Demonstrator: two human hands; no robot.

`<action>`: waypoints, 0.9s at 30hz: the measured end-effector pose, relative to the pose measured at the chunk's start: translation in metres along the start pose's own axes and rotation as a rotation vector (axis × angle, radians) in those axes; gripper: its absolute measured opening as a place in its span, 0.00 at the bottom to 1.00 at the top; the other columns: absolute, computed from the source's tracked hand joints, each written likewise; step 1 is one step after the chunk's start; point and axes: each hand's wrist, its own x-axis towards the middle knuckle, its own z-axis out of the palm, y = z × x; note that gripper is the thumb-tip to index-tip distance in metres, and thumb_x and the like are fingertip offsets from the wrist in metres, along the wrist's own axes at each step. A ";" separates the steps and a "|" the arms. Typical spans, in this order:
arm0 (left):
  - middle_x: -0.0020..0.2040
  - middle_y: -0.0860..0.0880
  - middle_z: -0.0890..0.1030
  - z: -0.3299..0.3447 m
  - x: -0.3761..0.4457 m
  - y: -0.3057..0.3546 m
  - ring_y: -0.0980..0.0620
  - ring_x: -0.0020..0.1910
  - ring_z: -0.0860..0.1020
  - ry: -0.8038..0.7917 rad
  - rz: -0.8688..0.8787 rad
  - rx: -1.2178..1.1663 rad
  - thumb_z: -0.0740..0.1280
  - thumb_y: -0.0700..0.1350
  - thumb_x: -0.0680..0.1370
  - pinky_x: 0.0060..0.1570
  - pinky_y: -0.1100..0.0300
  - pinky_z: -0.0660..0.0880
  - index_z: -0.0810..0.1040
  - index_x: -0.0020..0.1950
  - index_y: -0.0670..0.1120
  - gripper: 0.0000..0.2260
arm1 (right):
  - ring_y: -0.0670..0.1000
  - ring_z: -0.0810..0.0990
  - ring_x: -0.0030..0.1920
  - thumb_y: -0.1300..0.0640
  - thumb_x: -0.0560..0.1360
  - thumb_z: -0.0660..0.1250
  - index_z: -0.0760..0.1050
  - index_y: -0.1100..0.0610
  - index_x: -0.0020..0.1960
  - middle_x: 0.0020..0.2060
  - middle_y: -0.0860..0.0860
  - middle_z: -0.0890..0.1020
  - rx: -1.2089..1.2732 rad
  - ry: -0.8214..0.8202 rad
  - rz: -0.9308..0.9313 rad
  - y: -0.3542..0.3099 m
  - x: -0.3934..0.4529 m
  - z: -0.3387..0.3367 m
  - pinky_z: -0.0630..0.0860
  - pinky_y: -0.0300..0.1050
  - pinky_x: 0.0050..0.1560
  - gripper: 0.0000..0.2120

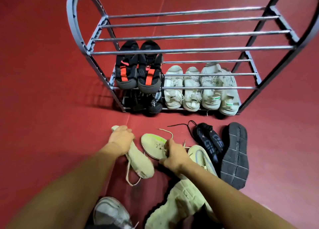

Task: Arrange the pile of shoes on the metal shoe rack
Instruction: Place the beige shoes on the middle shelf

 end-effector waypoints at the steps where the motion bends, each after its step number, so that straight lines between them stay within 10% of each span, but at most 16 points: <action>1: 0.63 0.49 0.76 0.010 0.000 0.009 0.46 0.66 0.69 0.106 -0.053 -0.059 0.64 0.43 0.75 0.69 0.53 0.61 0.78 0.64 0.52 0.18 | 0.49 0.79 0.40 0.57 0.67 0.69 0.71 0.51 0.48 0.41 0.49 0.81 0.076 0.053 -0.017 0.005 0.001 0.000 0.76 0.47 0.44 0.11; 5: 0.71 0.44 0.66 0.033 -0.009 0.045 0.41 0.69 0.66 0.278 -0.637 -0.569 0.71 0.48 0.71 0.68 0.41 0.62 0.65 0.73 0.51 0.32 | 0.53 0.77 0.49 0.55 0.69 0.63 0.71 0.51 0.45 0.45 0.49 0.78 -0.018 0.333 0.014 0.027 0.005 -0.011 0.75 0.50 0.48 0.06; 10: 0.61 0.38 0.78 0.036 -0.023 0.057 0.37 0.58 0.79 0.044 -1.064 -1.280 0.70 0.63 0.71 0.55 0.48 0.77 0.71 0.63 0.40 0.32 | 0.61 0.77 0.59 0.42 0.77 0.60 0.76 0.57 0.55 0.55 0.57 0.82 -0.425 0.025 0.148 0.025 0.004 -0.005 0.74 0.51 0.57 0.19; 19: 0.54 0.37 0.84 0.036 -0.030 0.079 0.38 0.50 0.83 0.008 -1.082 -1.733 0.70 0.52 0.76 0.53 0.47 0.81 0.79 0.59 0.37 0.20 | 0.60 0.82 0.52 0.44 0.78 0.59 0.75 0.56 0.45 0.49 0.58 0.84 -0.192 0.055 0.200 0.019 -0.010 -0.002 0.77 0.48 0.51 0.16; 27: 0.40 0.50 0.84 -0.039 -0.064 0.036 0.54 0.38 0.80 -0.008 -0.515 -1.645 0.66 0.45 0.81 0.37 0.61 0.75 0.83 0.51 0.43 0.08 | 0.53 0.77 0.42 0.44 0.78 0.64 0.78 0.58 0.44 0.44 0.53 0.79 -0.243 -0.151 0.177 -0.045 -0.025 -0.109 0.71 0.41 0.36 0.17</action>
